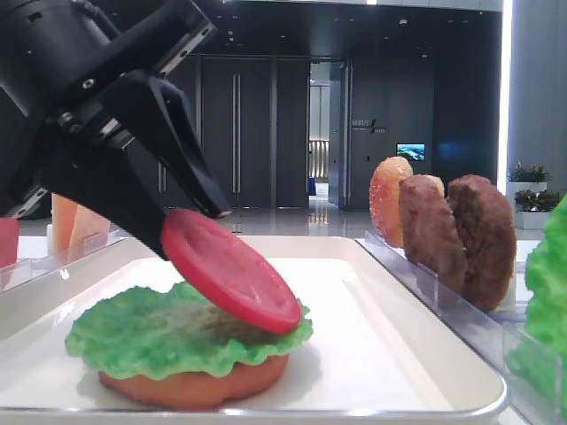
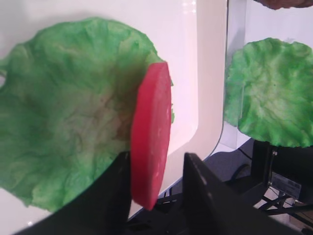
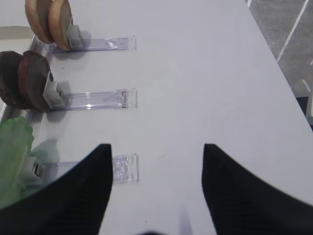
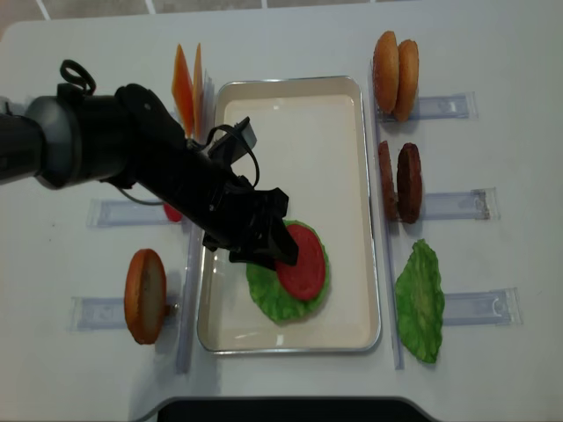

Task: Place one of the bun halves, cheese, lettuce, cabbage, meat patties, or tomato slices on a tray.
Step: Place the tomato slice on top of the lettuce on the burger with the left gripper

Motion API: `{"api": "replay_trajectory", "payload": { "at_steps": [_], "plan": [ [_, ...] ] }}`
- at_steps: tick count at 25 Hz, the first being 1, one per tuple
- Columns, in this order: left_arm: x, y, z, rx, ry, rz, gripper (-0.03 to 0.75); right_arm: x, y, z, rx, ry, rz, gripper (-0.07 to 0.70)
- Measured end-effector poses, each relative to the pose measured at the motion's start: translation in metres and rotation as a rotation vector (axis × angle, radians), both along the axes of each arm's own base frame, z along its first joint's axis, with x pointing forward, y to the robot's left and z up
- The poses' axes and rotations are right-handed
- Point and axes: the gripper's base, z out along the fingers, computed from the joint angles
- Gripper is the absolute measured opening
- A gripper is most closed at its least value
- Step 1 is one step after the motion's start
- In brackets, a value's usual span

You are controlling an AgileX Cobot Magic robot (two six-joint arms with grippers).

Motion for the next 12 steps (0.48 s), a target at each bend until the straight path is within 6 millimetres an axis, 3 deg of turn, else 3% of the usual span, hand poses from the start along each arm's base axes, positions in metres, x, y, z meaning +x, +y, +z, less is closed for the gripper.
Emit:
{"api": "replay_trajectory", "payload": {
  "at_steps": [12],
  "plan": [
    [-0.004,0.010,0.011,0.099,-0.023,-0.003,0.326,0.000,0.000,0.000,0.000,0.000,0.000,0.392]
  ]
}}
